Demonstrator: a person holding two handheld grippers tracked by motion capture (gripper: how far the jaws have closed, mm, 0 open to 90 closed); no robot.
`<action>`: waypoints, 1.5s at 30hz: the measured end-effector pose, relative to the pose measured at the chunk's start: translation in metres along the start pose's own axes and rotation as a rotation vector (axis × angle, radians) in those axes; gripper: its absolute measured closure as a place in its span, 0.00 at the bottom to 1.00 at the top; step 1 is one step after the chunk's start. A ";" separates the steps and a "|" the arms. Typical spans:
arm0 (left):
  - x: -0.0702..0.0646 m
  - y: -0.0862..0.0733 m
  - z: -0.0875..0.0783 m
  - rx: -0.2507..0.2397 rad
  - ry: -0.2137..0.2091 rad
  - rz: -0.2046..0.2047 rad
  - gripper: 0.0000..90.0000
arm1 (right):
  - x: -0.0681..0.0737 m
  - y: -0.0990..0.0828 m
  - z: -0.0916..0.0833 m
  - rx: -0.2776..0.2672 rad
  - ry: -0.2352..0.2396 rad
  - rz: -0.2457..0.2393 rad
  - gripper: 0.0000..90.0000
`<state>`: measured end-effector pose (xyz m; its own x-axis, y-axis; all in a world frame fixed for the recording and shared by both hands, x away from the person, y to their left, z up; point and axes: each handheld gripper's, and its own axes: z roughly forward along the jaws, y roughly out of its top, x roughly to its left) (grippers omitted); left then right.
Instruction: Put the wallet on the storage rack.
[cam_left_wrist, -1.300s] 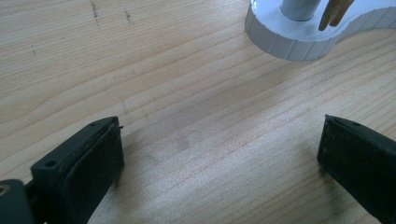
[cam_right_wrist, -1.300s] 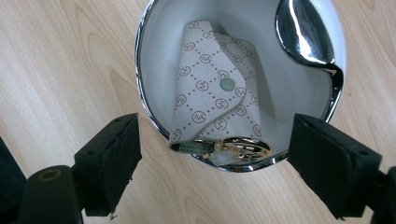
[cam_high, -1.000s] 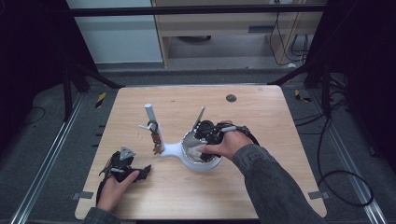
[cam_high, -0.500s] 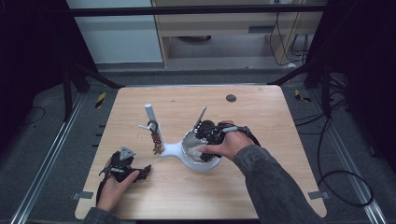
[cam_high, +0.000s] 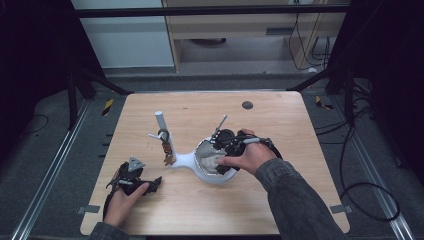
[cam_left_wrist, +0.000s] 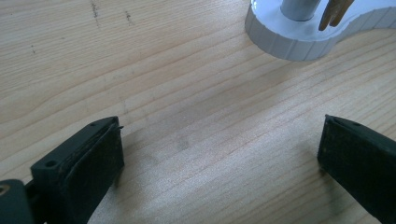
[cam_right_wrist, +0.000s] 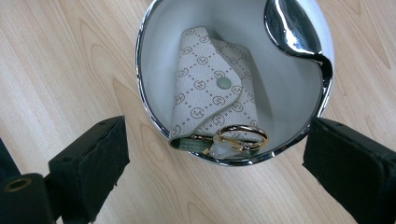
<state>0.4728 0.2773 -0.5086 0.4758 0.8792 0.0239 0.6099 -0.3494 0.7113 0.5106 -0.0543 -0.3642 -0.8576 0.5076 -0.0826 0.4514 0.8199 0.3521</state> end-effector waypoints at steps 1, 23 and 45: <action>0.000 0.000 0.000 0.000 0.000 0.000 0.00 | 0.000 0.000 0.000 -0.005 -0.002 -0.002 0.07; 0.000 0.000 0.000 0.001 -0.002 0.000 0.00 | -0.001 -0.016 -0.007 -0.121 -0.030 0.015 0.07; 0.000 0.000 0.000 0.002 -0.004 0.002 0.00 | -0.012 -0.048 -0.017 -0.221 -0.043 0.083 0.06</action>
<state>0.4723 0.2771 -0.5086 0.4792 0.8774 0.0228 0.6104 -0.3518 0.7096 0.4952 -0.1039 -0.3644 -0.8061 0.5859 -0.0831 0.4512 0.6994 0.5544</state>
